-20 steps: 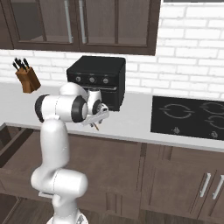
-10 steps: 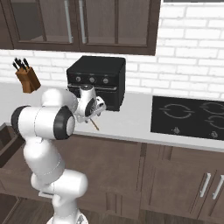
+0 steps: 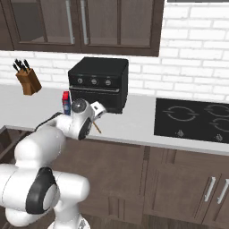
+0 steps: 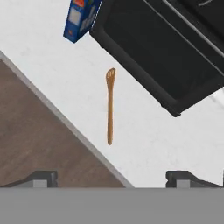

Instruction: Pick the wooden spoon from the drawer and place it on the counter.

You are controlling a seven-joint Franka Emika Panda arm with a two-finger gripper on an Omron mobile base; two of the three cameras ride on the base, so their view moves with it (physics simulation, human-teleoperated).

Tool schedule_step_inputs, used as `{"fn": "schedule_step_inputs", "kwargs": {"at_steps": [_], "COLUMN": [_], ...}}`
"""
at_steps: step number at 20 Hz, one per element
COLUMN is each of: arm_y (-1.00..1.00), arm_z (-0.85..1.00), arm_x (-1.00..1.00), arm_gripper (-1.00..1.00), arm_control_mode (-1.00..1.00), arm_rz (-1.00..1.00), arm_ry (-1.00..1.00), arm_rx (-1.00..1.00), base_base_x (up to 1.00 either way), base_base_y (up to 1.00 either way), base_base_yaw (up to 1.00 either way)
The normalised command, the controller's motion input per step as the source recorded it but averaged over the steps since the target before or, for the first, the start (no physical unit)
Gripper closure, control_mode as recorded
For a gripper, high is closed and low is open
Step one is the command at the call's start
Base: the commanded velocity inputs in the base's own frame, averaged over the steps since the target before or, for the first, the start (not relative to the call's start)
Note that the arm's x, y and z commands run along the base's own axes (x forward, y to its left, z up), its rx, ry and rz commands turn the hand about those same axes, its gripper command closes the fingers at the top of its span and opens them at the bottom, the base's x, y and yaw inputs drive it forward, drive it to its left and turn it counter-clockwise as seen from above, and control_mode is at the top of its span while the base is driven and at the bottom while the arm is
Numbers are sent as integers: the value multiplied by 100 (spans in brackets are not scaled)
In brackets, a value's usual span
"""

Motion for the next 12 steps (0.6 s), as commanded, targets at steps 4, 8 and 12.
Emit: {"fn": "schedule_step_inputs", "kwargs": {"at_steps": [4, 8, 12], "arm_y": [-14, -16, -37], "arm_z": [100, 87, 9], "arm_x": [-64, -37, 0], "arm_gripper": [-100, -100, -100], "arm_control_mode": [-100, -100, -100], "arm_rz": [0, 0, 1], "arm_ry": [-25, -13, 0], "arm_rx": [0, 0, 9], "base_base_x": [0, 0, 0], "base_base_y": [0, 0, 0], "base_base_yaw": [0, 0, 0]}}
